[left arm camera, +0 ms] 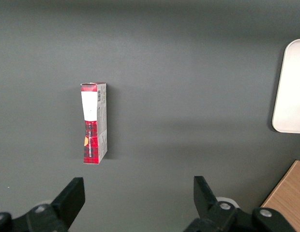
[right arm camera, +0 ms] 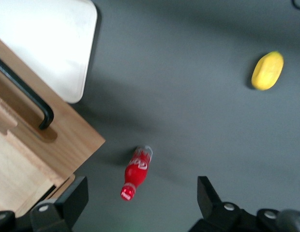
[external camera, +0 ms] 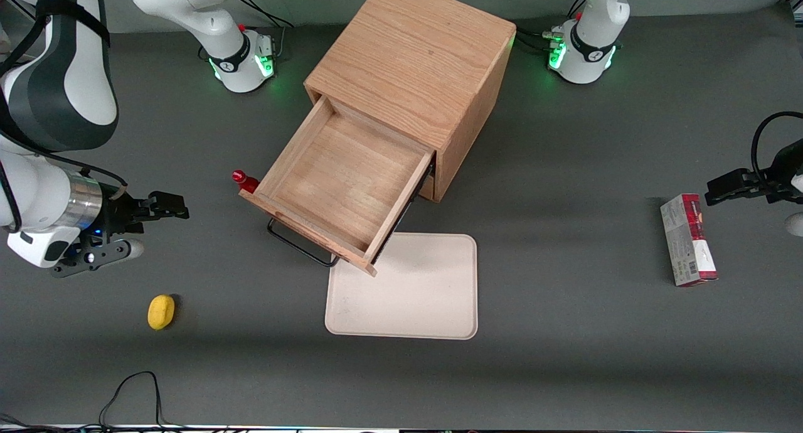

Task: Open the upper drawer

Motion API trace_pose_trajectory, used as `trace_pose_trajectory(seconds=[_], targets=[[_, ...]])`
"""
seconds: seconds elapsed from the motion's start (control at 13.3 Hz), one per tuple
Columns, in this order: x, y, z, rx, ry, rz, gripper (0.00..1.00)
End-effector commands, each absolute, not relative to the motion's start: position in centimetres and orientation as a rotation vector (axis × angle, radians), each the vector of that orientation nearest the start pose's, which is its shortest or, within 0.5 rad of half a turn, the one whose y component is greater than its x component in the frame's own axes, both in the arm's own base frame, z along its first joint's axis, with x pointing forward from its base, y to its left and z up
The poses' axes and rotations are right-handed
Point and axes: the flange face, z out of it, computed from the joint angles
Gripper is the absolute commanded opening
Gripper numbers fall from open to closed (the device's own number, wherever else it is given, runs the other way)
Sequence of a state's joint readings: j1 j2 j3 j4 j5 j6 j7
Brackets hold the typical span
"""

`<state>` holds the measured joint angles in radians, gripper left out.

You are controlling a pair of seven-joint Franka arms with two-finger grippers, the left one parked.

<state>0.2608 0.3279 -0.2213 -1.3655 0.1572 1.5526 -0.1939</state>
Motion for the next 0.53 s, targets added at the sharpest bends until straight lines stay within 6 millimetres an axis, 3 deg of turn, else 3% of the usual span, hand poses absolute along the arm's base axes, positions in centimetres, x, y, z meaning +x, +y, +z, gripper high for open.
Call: trace_pose_trajectory(seconds=[0.0, 0.23, 0.3, 0.45], targets=[[59.3, 4.5, 54.2, -3.019, -0.286, 0.076, 1.00], [56.6, 2.4, 54.9, -3.069, -0.242, 0.034, 1.00], [56.2, -0.2, 55.4, -3.065, -0.165, 0.046, 0.99], [55.6, 1.4, 56.5, -3.066, -0.215, 0.046, 1.00]])
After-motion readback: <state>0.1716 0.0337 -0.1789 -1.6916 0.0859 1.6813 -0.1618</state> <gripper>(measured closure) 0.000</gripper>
